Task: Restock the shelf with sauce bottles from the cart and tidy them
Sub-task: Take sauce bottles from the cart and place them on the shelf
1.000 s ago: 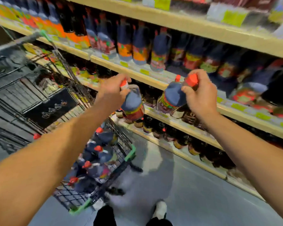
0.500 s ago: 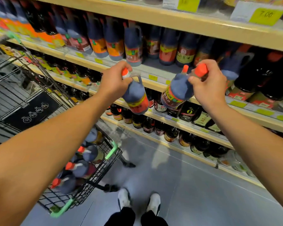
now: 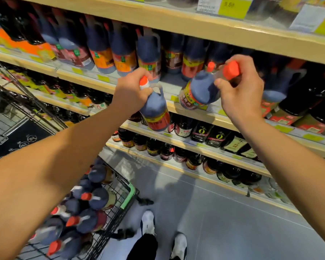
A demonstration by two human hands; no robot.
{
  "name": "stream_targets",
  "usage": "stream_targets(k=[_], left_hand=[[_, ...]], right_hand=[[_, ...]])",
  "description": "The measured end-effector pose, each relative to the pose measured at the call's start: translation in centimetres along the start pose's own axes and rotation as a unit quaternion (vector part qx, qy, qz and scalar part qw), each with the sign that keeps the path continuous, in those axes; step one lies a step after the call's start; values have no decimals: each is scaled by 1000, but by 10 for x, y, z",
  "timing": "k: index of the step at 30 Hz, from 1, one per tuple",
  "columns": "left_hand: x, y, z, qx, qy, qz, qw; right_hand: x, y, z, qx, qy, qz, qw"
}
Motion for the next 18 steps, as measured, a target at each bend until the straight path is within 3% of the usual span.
stream_targets(k=[13,18], left_hand=[[-61,-6,22,-12,-41,-32,999],[-72,-4,17,38,14,-10,999]], right_hand=[[-20,96,42,-26,-33,-19,999],[-12,131,64,-49,-1,-78,996]])
Point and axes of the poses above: each hand's wrist, its own z-axis towards the middle knuckle, its own y-axis out of the palm, x = y × z, the point moved 4 cm from there along z, towards the middle knuckle, and after that the axes turned 10 degrees about y, right-handed, at the moved point
